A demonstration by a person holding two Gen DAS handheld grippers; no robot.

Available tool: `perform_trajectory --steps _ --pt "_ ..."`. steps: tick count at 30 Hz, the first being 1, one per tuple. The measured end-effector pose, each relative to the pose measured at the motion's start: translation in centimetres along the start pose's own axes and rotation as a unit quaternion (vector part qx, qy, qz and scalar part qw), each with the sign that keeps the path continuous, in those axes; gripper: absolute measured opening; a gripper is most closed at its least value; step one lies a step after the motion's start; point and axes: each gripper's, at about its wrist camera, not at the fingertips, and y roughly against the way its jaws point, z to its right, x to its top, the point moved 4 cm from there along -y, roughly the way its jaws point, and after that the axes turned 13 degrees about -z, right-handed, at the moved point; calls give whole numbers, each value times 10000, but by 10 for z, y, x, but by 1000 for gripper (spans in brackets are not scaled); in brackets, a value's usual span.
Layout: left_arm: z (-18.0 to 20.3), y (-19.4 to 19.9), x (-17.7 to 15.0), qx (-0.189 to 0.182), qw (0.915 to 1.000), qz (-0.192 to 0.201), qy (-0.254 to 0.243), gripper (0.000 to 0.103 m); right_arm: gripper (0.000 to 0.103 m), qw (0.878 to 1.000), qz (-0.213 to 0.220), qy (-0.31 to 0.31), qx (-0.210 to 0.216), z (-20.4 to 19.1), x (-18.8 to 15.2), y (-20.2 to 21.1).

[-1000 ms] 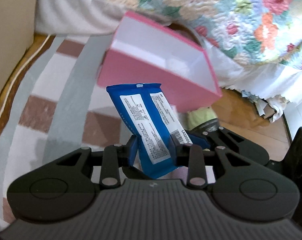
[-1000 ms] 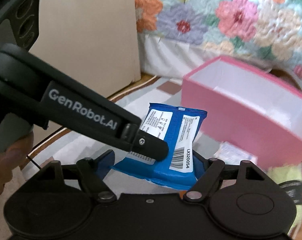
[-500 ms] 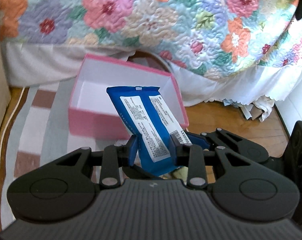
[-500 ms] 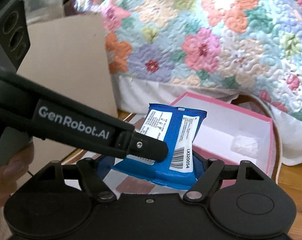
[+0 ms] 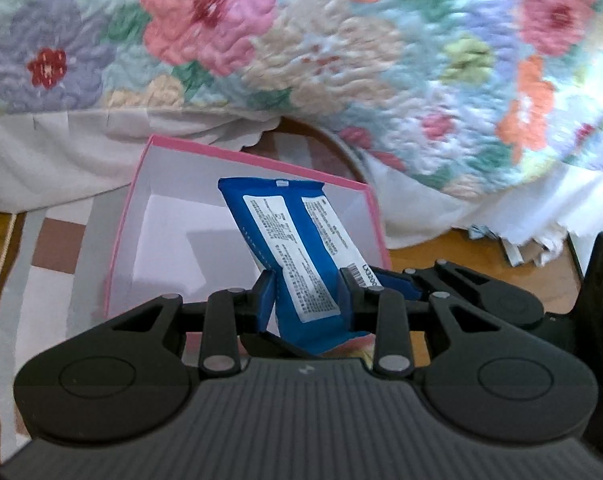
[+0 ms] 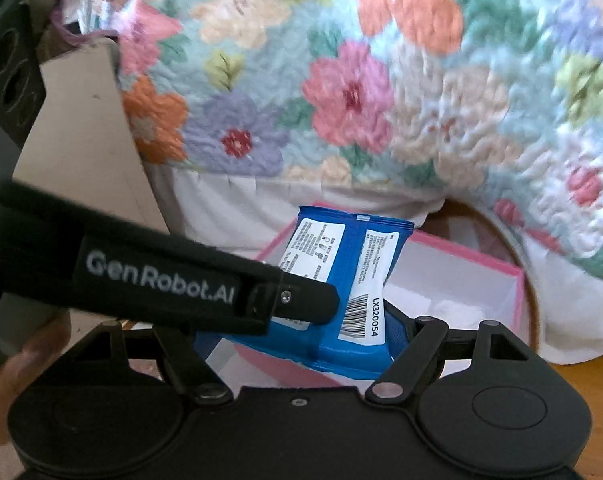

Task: Organize objects
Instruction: 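Carry the blue wipe pack into the pink box and open the left tool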

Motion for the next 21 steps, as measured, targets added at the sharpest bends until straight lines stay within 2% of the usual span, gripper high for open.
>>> perform_trajectory --steps 5,7,12,18,21 --pt "-18 -49 17 7 9990 -332 302 31 83 9966 -401 -427 573 38 8 -51" --pt "-21 -66 22 19 9985 -412 360 30 83 9954 -507 -497 645 48 7 -66" --pt "-31 -99 33 -64 9974 -545 474 30 84 9920 -810 -706 660 68 8 -99" --pt "-46 -129 39 -283 9941 -759 717 30 84 9873 -1188 -935 496 83 7 -128" --pt "-48 -138 39 -237 9940 -836 660 30 84 9858 -1322 -980 340 84 4 -139"
